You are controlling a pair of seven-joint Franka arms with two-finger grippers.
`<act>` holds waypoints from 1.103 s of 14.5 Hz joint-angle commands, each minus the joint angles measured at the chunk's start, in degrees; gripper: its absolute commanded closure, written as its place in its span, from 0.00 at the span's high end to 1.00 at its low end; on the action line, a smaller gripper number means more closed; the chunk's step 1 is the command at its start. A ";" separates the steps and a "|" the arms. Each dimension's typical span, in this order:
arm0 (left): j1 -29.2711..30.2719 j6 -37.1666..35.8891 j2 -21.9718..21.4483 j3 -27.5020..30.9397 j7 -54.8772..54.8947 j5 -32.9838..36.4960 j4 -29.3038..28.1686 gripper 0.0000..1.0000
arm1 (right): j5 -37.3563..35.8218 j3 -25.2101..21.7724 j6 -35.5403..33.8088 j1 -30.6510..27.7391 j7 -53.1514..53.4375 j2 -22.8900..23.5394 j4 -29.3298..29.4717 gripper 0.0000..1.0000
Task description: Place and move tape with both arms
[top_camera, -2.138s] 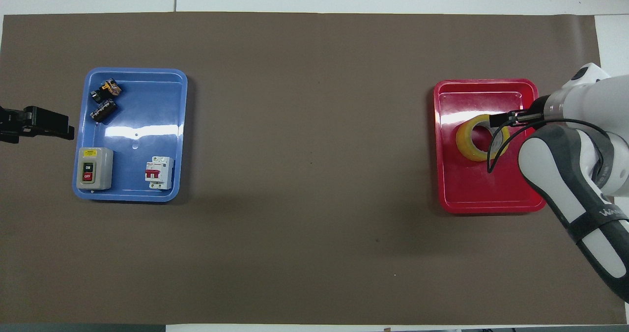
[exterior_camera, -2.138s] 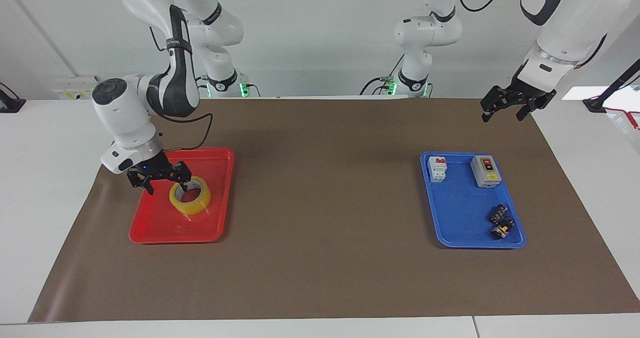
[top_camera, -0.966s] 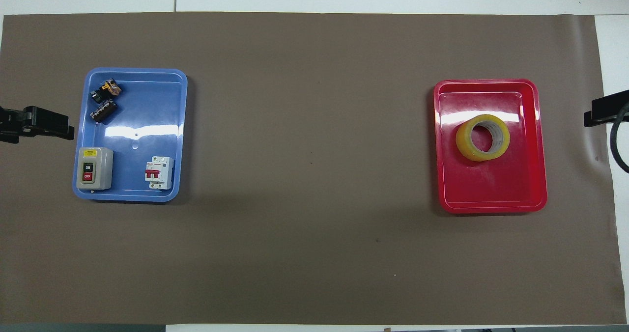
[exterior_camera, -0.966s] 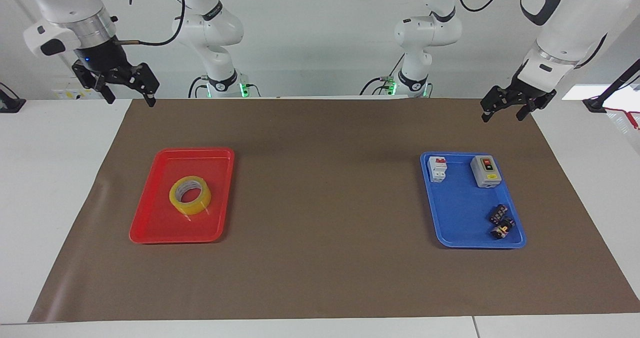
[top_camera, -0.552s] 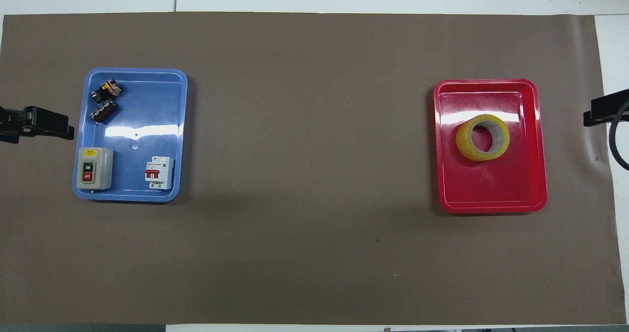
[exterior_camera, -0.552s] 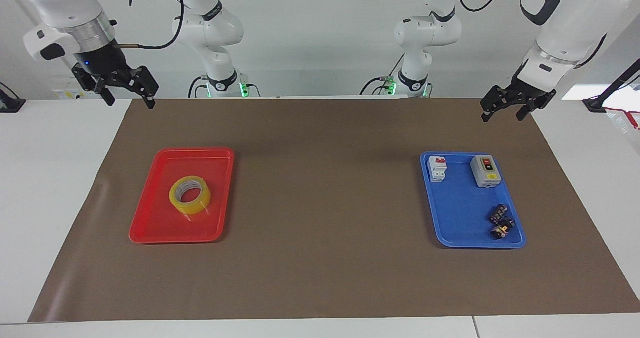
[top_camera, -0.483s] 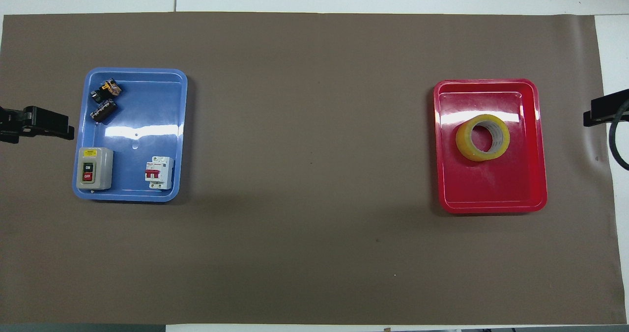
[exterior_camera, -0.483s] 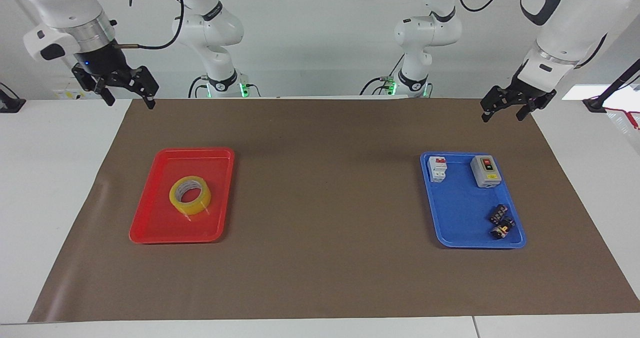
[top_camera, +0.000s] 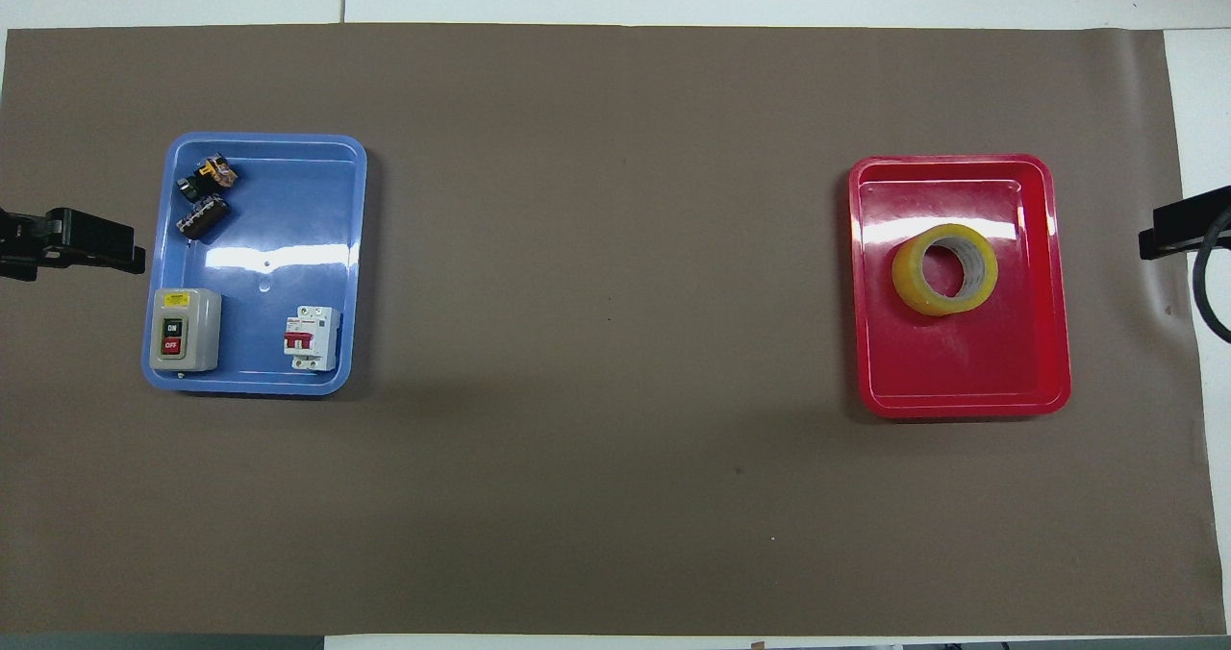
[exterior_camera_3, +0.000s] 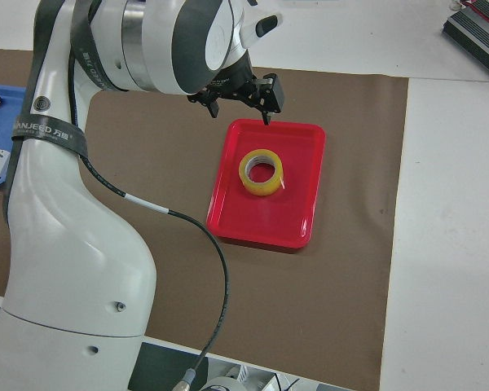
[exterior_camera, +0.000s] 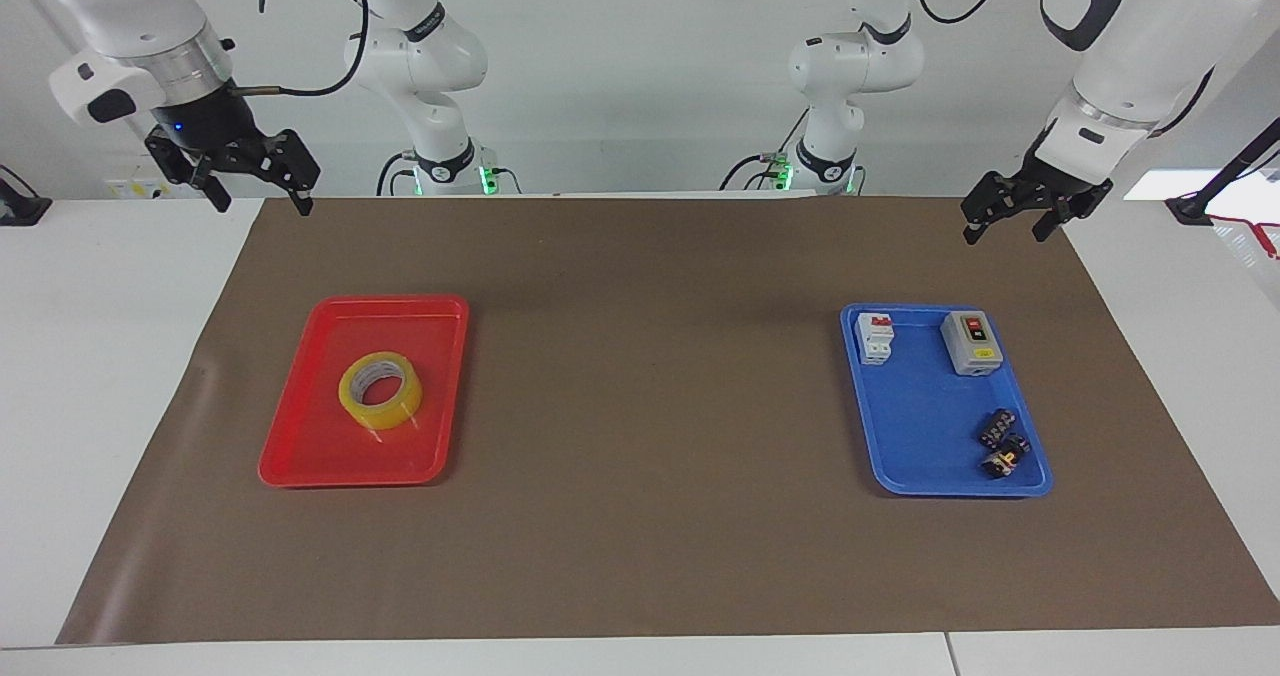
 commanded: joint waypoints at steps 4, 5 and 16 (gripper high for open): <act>0.04 -0.35 -1.23 0.13 0.37 1.13 -0.71 1.00 | 0.02 0.35 -1.17 -0.24 -1.01 0.35 0.90 1.00; 0.04 -0.35 -1.23 0.13 0.37 1.13 -0.71 1.00 | -0.06 0.35 -1.17 -0.24 -1.01 0.35 0.99 1.00; 0.04 -0.35 -1.23 0.13 0.37 1.13 -0.71 1.00 | 0.38 0.35 -0.81 -0.33 -0.66 0.18 0.55 1.00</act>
